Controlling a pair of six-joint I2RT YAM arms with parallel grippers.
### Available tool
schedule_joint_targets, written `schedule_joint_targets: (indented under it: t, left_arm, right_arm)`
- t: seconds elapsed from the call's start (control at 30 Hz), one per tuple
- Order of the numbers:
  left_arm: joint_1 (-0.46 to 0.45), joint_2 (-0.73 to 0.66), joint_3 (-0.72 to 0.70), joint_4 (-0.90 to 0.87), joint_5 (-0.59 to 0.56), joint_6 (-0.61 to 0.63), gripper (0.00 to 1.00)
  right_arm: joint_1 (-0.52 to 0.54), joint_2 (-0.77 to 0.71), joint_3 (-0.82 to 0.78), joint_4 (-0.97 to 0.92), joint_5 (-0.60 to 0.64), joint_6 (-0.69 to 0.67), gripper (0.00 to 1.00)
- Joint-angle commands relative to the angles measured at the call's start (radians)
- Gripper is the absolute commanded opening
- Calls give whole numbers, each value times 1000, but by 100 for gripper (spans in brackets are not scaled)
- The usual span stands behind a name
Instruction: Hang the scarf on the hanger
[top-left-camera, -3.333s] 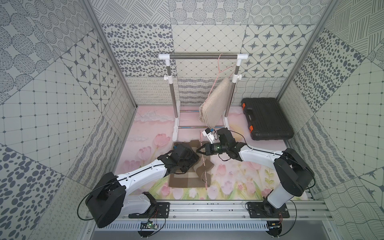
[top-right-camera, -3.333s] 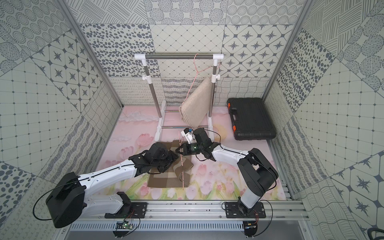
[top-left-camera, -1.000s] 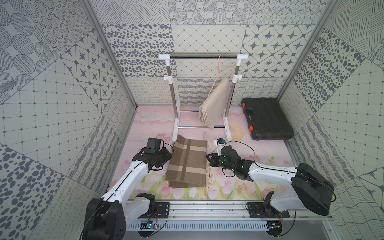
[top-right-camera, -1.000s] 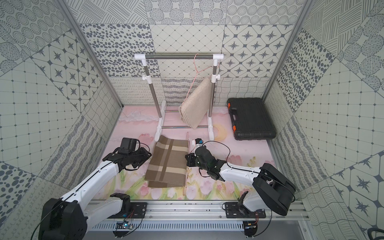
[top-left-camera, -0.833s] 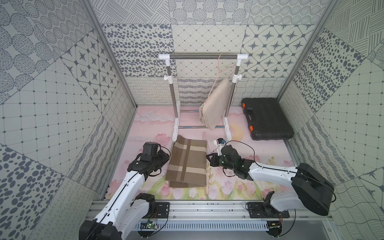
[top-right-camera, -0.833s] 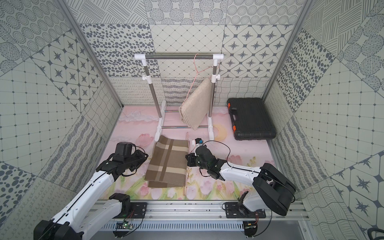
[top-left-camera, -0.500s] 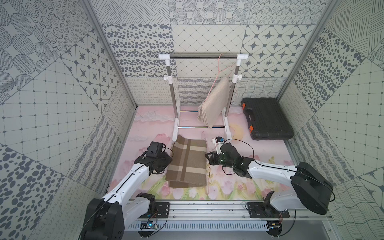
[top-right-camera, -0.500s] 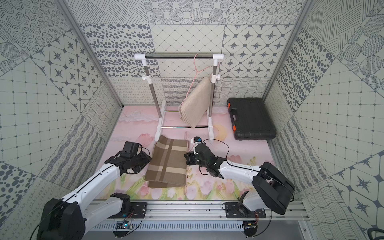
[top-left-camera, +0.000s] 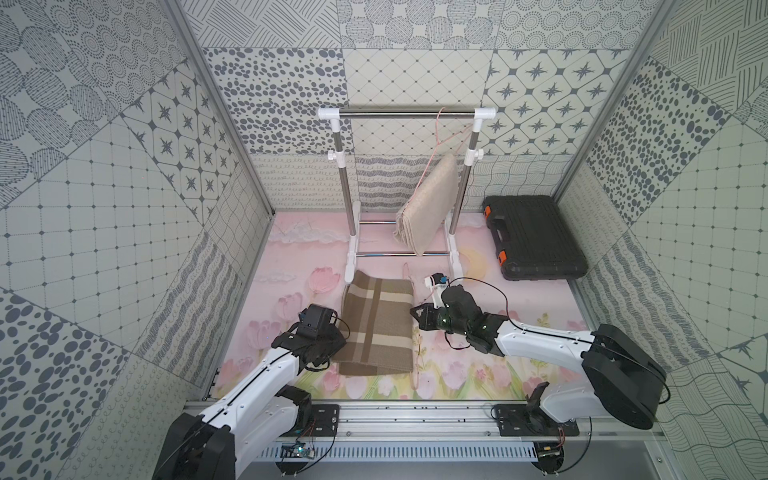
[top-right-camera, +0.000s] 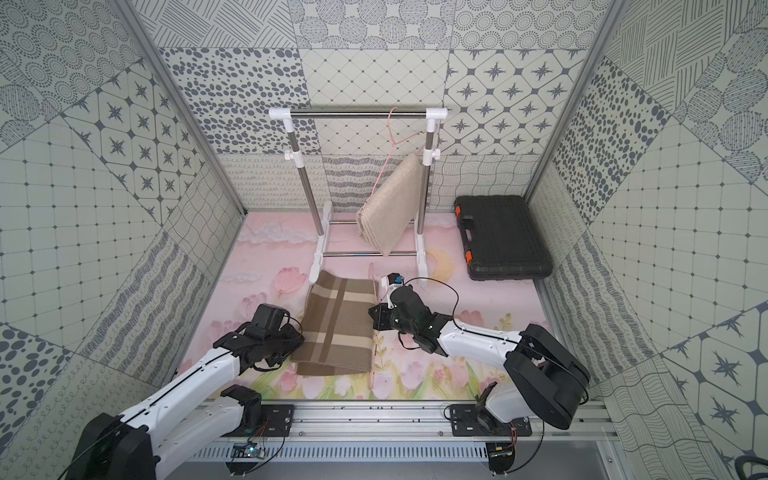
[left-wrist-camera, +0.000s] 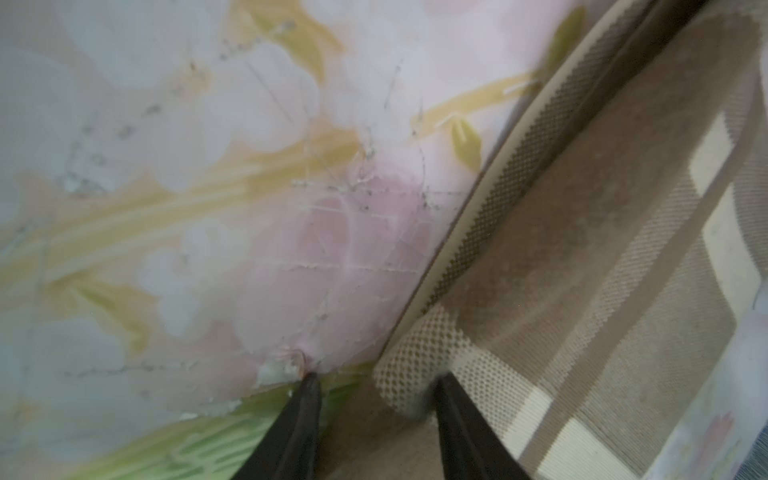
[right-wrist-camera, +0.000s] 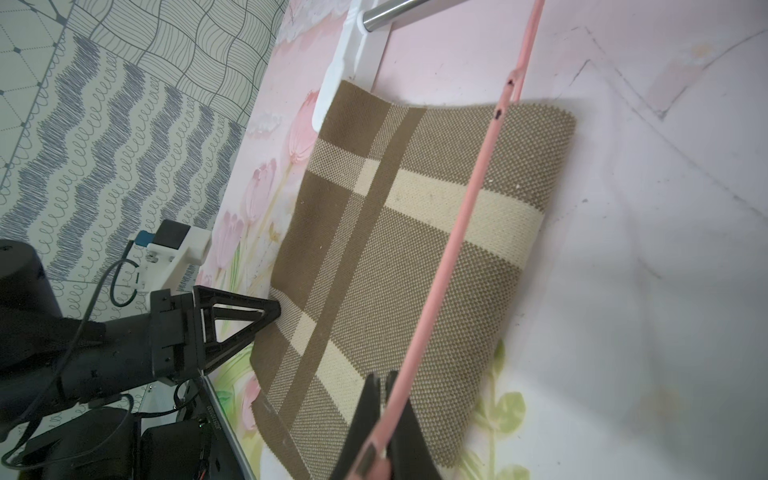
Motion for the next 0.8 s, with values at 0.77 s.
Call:
schedule_joint_targets:
  t: [0.77]
  left_arm:
    - [-244,-440,142,-758,-156,-505,0]
  right_arm:
    - [-7,111,77,-27,-86,-58,0]
